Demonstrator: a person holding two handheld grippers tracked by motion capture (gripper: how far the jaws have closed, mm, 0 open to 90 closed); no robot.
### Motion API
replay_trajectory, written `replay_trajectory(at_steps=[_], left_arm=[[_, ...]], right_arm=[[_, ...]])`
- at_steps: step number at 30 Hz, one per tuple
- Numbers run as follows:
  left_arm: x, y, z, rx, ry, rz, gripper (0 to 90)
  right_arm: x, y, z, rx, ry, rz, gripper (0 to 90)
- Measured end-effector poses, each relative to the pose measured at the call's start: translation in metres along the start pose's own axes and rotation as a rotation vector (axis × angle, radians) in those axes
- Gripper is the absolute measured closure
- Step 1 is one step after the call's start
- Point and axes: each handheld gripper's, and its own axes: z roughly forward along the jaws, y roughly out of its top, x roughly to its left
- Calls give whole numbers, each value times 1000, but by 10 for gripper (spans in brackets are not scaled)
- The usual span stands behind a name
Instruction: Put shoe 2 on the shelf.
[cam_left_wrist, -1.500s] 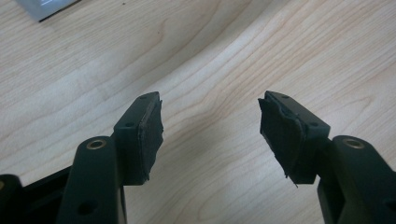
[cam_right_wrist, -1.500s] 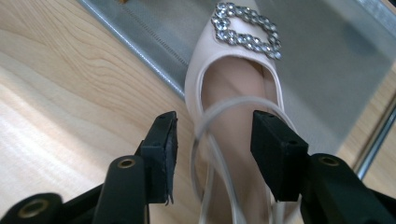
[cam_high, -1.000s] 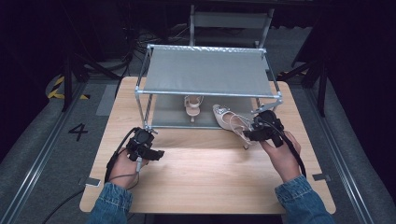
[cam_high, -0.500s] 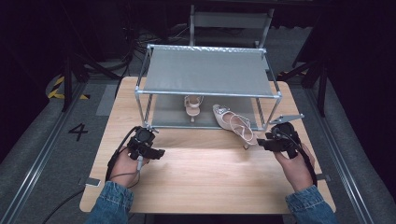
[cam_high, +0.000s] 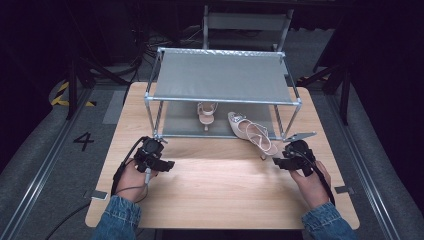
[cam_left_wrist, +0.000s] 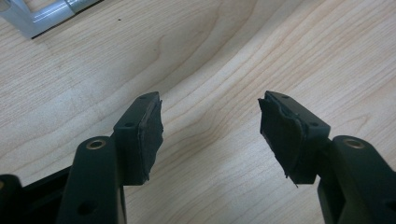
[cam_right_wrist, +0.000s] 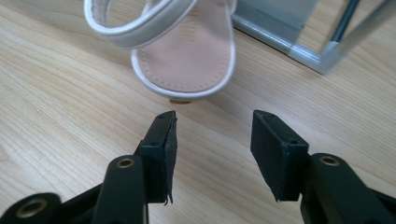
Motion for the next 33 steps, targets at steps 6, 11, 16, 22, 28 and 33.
replay_trajectory(at_steps=[6,11,16,22,28,33], left_arm=[[1,-2,0,0,-1,-7,393],[-1,-4,2,10,1,-5,393],[0,-5,3,13,6,-7,393],[1,-9,2,15,10,-23,393],[2,-15,-1,16,18,-37,393],[5,-21,-3,10,30,-44,393]], right_arm=[[4,0,15,-17,34,8,566],[10,1,29,-36,20,5,603],[13,3,35,-71,-3,6,701],[18,10,32,-99,31,4,759],[19,25,25,-132,55,9,773],[33,40,31,-109,56,-31,767]])
